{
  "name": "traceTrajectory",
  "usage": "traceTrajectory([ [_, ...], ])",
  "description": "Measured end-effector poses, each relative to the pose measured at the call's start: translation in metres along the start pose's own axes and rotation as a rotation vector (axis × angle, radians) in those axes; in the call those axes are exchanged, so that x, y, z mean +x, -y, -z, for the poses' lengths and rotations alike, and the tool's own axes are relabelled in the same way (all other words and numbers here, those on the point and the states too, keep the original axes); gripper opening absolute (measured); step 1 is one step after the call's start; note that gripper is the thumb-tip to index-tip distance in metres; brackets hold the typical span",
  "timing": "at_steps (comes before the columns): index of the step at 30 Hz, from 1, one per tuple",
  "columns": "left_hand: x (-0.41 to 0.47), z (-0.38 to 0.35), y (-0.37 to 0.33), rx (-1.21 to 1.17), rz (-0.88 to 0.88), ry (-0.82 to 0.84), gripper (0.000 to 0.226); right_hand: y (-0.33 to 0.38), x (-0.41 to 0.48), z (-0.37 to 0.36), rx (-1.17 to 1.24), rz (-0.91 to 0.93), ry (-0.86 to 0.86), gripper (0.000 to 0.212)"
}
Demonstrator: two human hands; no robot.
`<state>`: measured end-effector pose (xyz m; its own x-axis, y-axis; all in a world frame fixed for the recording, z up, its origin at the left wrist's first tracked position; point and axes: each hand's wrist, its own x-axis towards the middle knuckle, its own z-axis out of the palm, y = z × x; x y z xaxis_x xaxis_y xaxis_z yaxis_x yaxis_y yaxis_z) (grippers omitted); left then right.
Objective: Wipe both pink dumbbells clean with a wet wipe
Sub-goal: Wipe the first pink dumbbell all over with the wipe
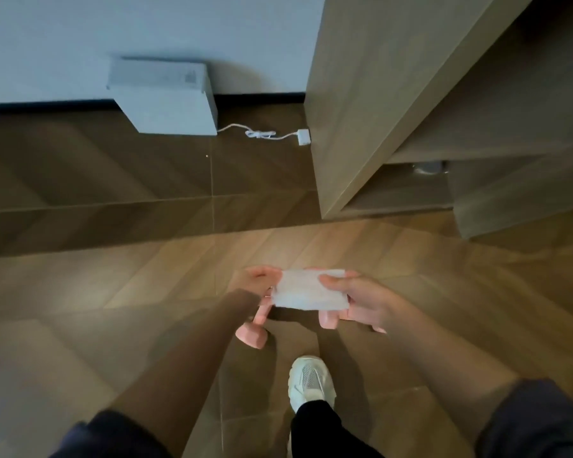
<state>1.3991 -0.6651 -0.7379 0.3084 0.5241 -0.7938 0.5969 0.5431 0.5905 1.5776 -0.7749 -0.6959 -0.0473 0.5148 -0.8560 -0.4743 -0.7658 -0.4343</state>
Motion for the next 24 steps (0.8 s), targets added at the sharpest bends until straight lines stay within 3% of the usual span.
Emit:
traceTrajectory([
  [7, 0.085, -0.014, 0.079, -0.107, -0.051, 0.014, 0.01, -0.048, 0.104, 0.039, -0.069, -0.01, -0.148, 0.02],
  [10, 0.117, -0.014, 0.102, -0.07, -0.042, -0.021, 0.009, -0.049, 0.127, 0.056, -0.071, -0.015, -0.255, 0.04],
  [13, 0.143, -0.017, 0.122, 0.151, -0.014, -0.111, 0.02, -0.047, 0.135, 0.07, -0.168, 0.008, -0.308, 0.048],
  [16, 0.15, -0.028, 0.133, 0.289, -0.048, -0.013, 0.026, -0.048, 0.133, 0.077, -0.256, 0.005, -0.335, 0.046],
  [18, 0.154, -0.038, 0.139, 0.309, -0.05, 0.068, 0.017, -0.049, 0.134, 0.077, -0.247, 0.013, -0.331, 0.042],
  [24, 0.172, -0.054, 0.154, 0.216, 0.1, 0.128, 0.017, -0.051, 0.132, 0.066, -0.173, 0.048, -0.389, 0.041],
])
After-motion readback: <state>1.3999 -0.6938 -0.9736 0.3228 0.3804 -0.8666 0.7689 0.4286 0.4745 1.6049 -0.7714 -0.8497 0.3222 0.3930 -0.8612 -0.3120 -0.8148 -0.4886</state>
